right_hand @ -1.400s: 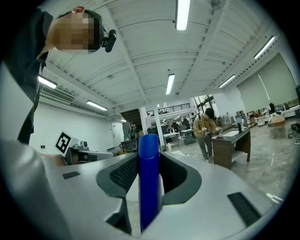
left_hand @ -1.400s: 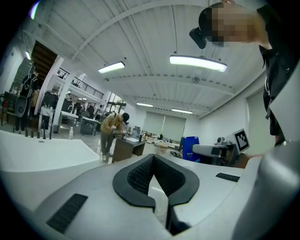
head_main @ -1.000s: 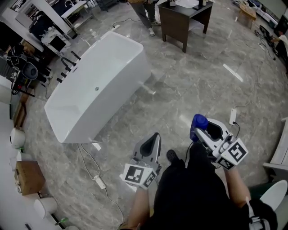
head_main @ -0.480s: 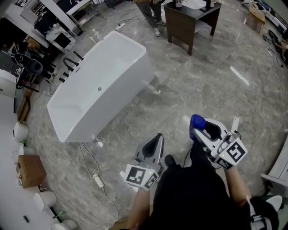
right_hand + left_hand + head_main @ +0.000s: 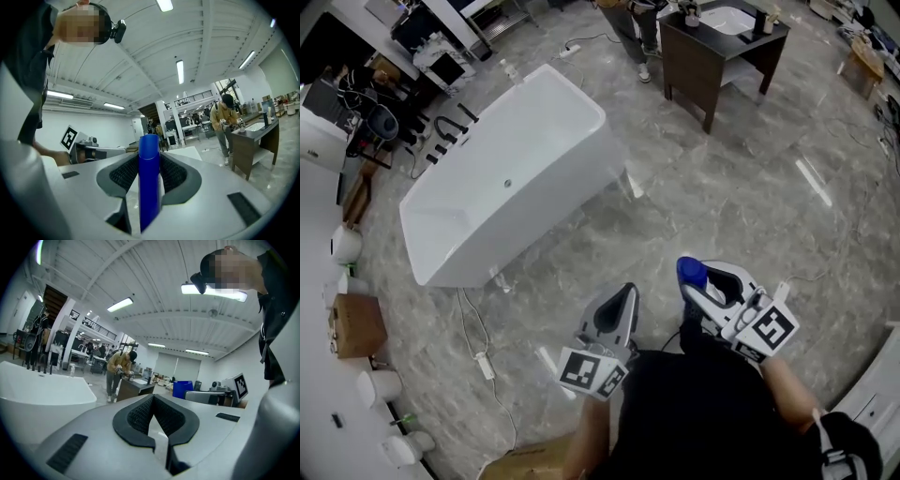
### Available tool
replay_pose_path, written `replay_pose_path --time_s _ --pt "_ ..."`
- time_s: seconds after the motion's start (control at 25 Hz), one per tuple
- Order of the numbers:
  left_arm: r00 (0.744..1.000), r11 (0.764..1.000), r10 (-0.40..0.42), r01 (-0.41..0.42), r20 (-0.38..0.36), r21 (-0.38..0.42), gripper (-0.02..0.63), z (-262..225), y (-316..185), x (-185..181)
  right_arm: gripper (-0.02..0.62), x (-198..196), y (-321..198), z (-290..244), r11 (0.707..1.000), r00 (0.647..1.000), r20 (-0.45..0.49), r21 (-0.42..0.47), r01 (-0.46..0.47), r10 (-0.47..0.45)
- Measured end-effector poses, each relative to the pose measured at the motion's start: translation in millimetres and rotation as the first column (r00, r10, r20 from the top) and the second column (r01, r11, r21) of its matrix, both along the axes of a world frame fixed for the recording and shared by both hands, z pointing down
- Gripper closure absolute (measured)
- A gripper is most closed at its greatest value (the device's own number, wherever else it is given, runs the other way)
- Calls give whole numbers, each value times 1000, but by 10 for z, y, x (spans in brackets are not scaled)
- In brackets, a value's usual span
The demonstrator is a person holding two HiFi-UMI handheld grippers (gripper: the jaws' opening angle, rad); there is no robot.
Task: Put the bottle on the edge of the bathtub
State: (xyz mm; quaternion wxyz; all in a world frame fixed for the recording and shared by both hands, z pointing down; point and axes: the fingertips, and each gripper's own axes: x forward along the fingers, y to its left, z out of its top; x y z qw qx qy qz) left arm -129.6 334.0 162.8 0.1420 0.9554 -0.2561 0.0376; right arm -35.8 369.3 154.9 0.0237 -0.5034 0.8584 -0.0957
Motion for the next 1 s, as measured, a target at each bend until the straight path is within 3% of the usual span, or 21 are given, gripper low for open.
replay_pose_path --time_s 0.24,0.48,0.76,1.0 --pt "995 994 -93 91 -30 -62 595 112 -24 323 459 311 -107 202 994 996 -6 -65 84 -85" --pt "989 985 -145 146 12 -93 595 295 -221 319 459 428 -489 375 985 991 13 -107 133 -132" --pt "985 982 -173 173 13 -76 595 377 -930 171 459 378 -1143 440 988 995 2 -113 102 -102" --pt "987 990 -142 142 -68 -15 595 146 -1723 346 459 395 -1806 155 993 994 -44 -76 96 -99"
